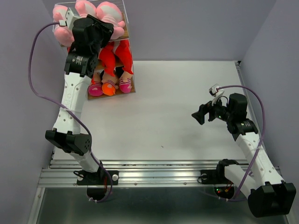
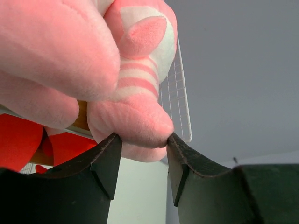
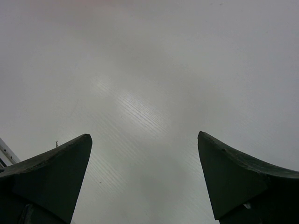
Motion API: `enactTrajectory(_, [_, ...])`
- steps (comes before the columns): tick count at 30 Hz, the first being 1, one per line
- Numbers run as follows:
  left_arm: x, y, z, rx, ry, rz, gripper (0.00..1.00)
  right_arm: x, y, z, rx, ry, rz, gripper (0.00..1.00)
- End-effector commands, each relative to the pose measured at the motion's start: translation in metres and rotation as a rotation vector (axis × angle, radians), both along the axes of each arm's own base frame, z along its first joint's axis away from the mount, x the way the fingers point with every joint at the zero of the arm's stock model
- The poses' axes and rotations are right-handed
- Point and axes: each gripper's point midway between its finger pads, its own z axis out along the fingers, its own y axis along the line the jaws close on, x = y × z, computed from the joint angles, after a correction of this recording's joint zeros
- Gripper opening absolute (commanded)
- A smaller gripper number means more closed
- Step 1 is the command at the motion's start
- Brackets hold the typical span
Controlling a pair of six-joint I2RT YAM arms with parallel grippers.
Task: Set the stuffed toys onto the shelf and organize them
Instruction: Place the stuffed toy onto shelf
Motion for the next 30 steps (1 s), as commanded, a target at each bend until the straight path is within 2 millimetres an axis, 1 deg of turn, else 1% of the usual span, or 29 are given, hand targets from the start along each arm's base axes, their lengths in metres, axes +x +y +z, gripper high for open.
enactTrajectory(1, [0.002,0.005,0.019,-0.002,-0.063,0.015,0.54,0.007,-0.004,0.012,-0.006,-0.075,-0.014,1.00])
enactTrajectory(4, [0.001,0.004,0.017,-0.001,-0.061,0.006,0.60,0.007,-0.004,0.012,-0.006,-0.075,-0.014,1.00])
enactTrajectory(6, [-0.003,0.003,0.021,-0.005,-0.072,-0.003,0.64,0.007,-0.004,0.012,-0.006,-0.075,-0.014,1.00])
enactTrajectory(7, [-0.002,0.002,0.016,-0.004,-0.067,-0.008,0.65,0.007,-0.004,0.012,-0.006,-0.075,-0.014,1.00])
enactTrajectory(8, [-0.007,0.002,0.021,-0.008,-0.079,-0.012,0.66,0.007,-0.004,0.012,-0.006,-0.075,-0.014,1.00])
enactTrajectory(10, [-0.008,0.001,0.018,-0.010,-0.077,-0.020,0.68,0.008,-0.004,0.012,-0.006,-0.075,-0.014,1.00])
enactTrajectory(11, [-0.010,0.001,0.019,-0.013,-0.083,-0.023,0.68,0.007,-0.004,0.012,-0.006,-0.073,-0.014,1.00])
enactTrajectory(12, [-0.016,0.001,0.025,-0.020,-0.100,-0.032,0.70,0.007,-0.004,0.012,-0.007,-0.074,-0.014,1.00])
enactTrajectory(13, [-0.017,0.000,0.024,-0.019,-0.103,-0.035,0.70,0.007,-0.004,0.012,-0.007,-0.074,-0.013,1.00])
enactTrajectory(14, [-0.024,0.001,0.031,-0.024,-0.122,-0.041,0.72,0.007,-0.004,0.011,-0.007,-0.071,-0.013,1.00])
enactTrajectory(17, [-0.030,0.001,0.035,-0.027,-0.137,-0.047,0.73,0.007,-0.004,0.011,-0.007,-0.071,-0.013,1.00])
enactTrajectory(24, [-0.052,0.001,0.056,-0.016,-0.185,-0.075,0.74,0.008,-0.004,0.009,-0.010,-0.070,-0.013,1.00])
enactTrajectory(28, [-0.062,0.005,0.059,-0.001,-0.187,-0.067,0.75,0.008,-0.004,0.009,-0.012,-0.071,-0.014,1.00])
enactTrajectory(30, [-0.070,0.008,0.064,0.010,-0.200,-0.065,0.75,0.008,-0.004,0.009,-0.014,-0.071,-0.013,1.00])
